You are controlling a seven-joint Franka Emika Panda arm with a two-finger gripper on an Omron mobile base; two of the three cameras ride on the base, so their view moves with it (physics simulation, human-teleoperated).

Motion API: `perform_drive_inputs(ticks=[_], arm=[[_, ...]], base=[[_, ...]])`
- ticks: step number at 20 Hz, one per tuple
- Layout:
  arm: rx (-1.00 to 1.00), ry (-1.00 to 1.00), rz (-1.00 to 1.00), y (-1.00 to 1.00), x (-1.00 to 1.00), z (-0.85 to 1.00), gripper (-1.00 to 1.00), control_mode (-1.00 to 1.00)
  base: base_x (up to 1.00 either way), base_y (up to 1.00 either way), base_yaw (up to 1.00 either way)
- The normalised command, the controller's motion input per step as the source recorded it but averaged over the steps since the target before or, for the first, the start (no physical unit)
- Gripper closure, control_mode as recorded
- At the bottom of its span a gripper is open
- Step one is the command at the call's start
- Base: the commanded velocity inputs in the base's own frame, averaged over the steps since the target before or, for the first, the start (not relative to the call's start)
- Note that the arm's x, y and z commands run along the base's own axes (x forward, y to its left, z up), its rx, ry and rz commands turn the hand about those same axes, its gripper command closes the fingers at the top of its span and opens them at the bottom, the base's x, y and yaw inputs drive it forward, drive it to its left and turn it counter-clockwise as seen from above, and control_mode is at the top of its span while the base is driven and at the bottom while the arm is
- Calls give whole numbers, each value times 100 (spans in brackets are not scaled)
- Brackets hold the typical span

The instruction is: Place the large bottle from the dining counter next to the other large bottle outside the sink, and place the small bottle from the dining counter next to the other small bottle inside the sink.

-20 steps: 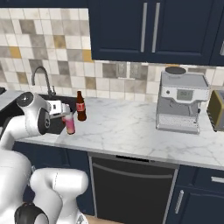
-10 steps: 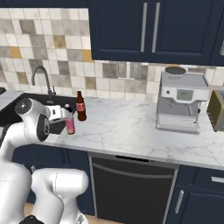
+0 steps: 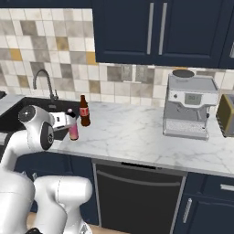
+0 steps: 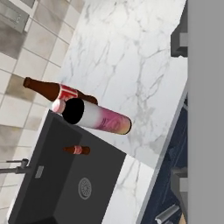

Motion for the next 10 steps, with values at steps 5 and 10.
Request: perform_drive_inputs(ticks=[5, 10], arm=[[0, 0, 0, 0, 0, 0, -100, 100], [0, 0, 0, 0, 0, 0, -100, 100]], base=[[-40, 0, -13], [-43, 0, -27]])
